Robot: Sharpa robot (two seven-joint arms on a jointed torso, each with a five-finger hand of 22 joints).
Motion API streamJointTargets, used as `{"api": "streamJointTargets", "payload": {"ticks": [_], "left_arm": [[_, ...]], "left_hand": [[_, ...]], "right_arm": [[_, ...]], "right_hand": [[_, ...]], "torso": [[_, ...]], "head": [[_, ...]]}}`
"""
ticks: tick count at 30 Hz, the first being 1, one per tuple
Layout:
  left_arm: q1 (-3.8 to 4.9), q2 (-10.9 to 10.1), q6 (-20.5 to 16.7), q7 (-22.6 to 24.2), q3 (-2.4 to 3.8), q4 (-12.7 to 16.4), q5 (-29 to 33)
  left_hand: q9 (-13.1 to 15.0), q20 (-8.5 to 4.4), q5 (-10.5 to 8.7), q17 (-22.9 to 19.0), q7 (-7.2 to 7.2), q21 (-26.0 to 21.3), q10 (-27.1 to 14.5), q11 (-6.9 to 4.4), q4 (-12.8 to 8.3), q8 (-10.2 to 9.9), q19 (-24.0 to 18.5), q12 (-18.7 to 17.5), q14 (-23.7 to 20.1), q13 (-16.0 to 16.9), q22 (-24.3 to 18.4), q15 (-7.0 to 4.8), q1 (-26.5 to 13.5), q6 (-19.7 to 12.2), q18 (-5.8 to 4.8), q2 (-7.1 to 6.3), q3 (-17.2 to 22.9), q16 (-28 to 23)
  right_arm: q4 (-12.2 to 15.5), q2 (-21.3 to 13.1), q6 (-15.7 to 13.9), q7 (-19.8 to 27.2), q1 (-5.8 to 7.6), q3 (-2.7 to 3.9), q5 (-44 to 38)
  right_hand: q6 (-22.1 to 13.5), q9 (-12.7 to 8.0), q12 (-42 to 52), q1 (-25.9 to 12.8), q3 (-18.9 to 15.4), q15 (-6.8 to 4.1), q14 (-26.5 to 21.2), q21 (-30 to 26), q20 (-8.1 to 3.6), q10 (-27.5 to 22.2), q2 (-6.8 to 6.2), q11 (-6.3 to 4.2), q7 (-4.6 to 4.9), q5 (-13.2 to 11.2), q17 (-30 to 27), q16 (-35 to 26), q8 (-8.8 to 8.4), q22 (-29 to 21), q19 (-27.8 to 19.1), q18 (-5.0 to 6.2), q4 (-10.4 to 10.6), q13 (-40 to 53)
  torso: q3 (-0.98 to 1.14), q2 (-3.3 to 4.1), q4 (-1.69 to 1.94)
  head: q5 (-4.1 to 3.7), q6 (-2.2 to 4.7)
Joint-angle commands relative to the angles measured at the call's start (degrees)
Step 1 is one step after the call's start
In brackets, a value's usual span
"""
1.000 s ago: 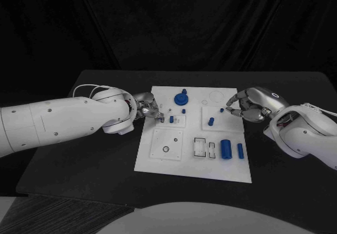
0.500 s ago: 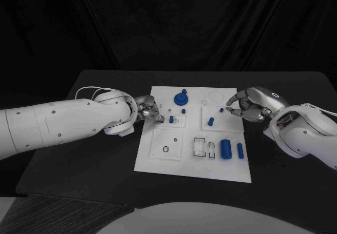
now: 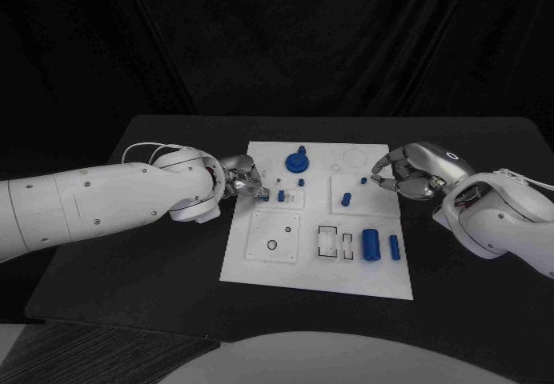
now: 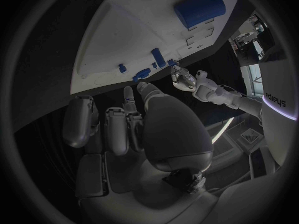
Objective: Assemble the parts on the task board
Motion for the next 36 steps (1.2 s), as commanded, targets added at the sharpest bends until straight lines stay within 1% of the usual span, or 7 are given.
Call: {"api": "streamJointTargets", "payload": {"ticks": [1, 22, 24, 27, 30, 31, 36], "left_arm": [[-0.11, -0.1, -1.7, 2.7, 0.04, 0.4, -1.4], [-0.33, 0.0, 0.6, 2.2, 0.04, -0.4, -2.4], [-0.36, 0.1, 0.7, 2.1, 0.04, -0.6, -2.4], [-0.39, 0.1, 0.8, 1.9, 0.04, -0.7, -2.4], [-0.43, 0.2, 0.9, 1.8, 0.04, -0.8, -2.4], [-0.44, 0.2, 0.9, 1.8, 0.04, -0.9, -2.4], [-0.49, 0.3, 1.0, 1.9, 0.04, -1.0, -2.4]], "left_hand": [[-0.8, -0.15, 2.94, 15.3, -2.12, -0.9, 5.9, -0.02, -0.7, 0.2, 2.8, 0.8, 6.2, 14.9, 14.4, -0.53, 3.2, 4.2, -1.45, 3.73, 2.4, 0.8], [-1.0, -0.12, 2.30, 15.3, -2.08, -1.1, 5.9, 0.01, -0.7, 0.1, 2.7, 0.8, 6.2, 14.9, 14.4, -0.51, 3.3, 4.1, -1.39, 3.66, 2.2, 0.8], [-1.2, -0.08, 1.53, 15.3, -2.04, -1.3, 5.9, 0.05, -0.6, 0.1, 2.5, 0.8, 6.2, 14.9, 14.3, -0.48, 3.5, 4.1, -1.32, 3.63, 1.8, 0.8], [-1.7, 0.01, -1.17, 15.3, -1.96, -1.5, 5.9, 0.11, -0.2, -0.1, 2.4, 0.8, 6.2, 14.9, 14.2, -0.40, 4.2, 3.9, -1.28, 3.76, 0.9, 0.8], [-2.0, 0.06, -2.20, 15.3, -1.91, -1.7, 5.9, 0.16, 0.3, -0.2, 2.3, 0.8, 6.2, 14.9, 14.2, -0.35, 4.3, 3.8, -1.24, 3.80, 0.5, 0.8], [-2.1, 0.10, -3.41, 15.3, -1.90, -1.8, 5.9, 0.16, 0.8, -0.2, 2.2, 0.8, 6.2, 14.9, 14.1, -0.31, 4.3, 3.9, -1.23, 3.88, 0.1, 0.8], [-2.5, 0.14, -4.77, 15.3, -1.91, -1.9, 5.9, 0.19, 1.8, -0.2, 2.1, 0.8, 6.2, 14.9, 14.1, -0.28, 4.4, 4.0, -1.18, 4.09, -0.6, 0.8]], "right_arm": [[0.1, -0.1, -0.9, -0.4, -0.09, 0.04, -0.1], [-0.1, 0.2, -0.7, -0.4, -0.09, 0.04, -0.1], [-0.1, 0.2, -0.7, -0.4, -0.09, 0.04, -0.1], [-0.1, 0.2, -0.7, -0.4, -0.09, 0.04, -0.1], [-0.1, 0.2, -0.7, -0.4, -0.09, 0.04, -0.1], [-0.1, 0.2, -0.7, -0.4, -0.09, 0.04, -0.1], [0.0, 0.1, -0.7, -0.4, -0.09, 0.04, -0.1]], "right_hand": [[0.4, -0.6, 1.1, 0.4, 1.2, 0.39, 3.9, -0.8, 0.25, 6.2, 0.56, 0.19, -0.05, 1.0, 4.3, -0.6, 0.98, 10.3, 0.2, 2.41, -0.2, 15.3], [0.4, -0.6, 1.1, 0.4, 1.2, 0.42, 3.9, -0.8, 0.26, 6.2, 0.46, 0.24, 0.00, 1.0, 4.2, -0.6, 0.99, 10.3, 0.2, 2.40, -0.3, 15.3], [0.4, -0.6, 1.1, 0.4, 1.2, 0.42, 3.9, -0.8, 0.26, 6.2, 0.46, 0.24, 0.00, 1.0, 4.2, -0.6, 0.99, 10.3, 0.2, 2.40, -0.3, 15.3], [0.4, -0.6, 1.1, 0.4, 1.2, 0.42, 3.9, -0.8, 0.26, 6.2, 0.46, 0.24, 0.00, 1.0, 4.2, -0.6, 0.99, 10.3, 0.2, 2.40, -0.3, 15.3], [0.4, -0.6, 1.1, 0.4, 1.2, 0.42, 3.9, -0.8, 0.26, 6.2, 0.46, 0.24, 0.00, 1.0, 4.2, -0.6, 0.99, 10.3, 0.2, 2.40, -0.3, 15.3], [0.4, -0.6, 1.1, 0.4, 1.2, 0.42, 3.9, -0.8, 0.26, 6.2, 0.46, 0.24, 0.00, 1.0, 4.2, -0.6, 0.99, 10.3, 0.2, 2.40, -0.3, 15.3], [0.4, -0.6, 1.1, 0.4, 1.2, 0.42, 3.9, -0.8, 0.26, 6.2, 0.46, 0.24, 0.00, 1.0, 4.2, -0.6, 0.99, 10.3, 0.2, 2.40, -0.3, 15.3]], "torso": [[0.00, -0.03, 0.00], [0.03, -0.02, -0.01], [0.02, 0.00, -0.02], [0.01, 0.00, 0.01], [0.00, 0.00, 0.05], [0.00, -0.01, 0.05], [-0.01, -0.01, 0.02]], "head": [[0.12, 0.00], [0.26, 0.00], [0.27, 0.00], [0.26, 0.00], [0.21, 0.00], [0.15, 0.00], [0.06, 0.00]]}}
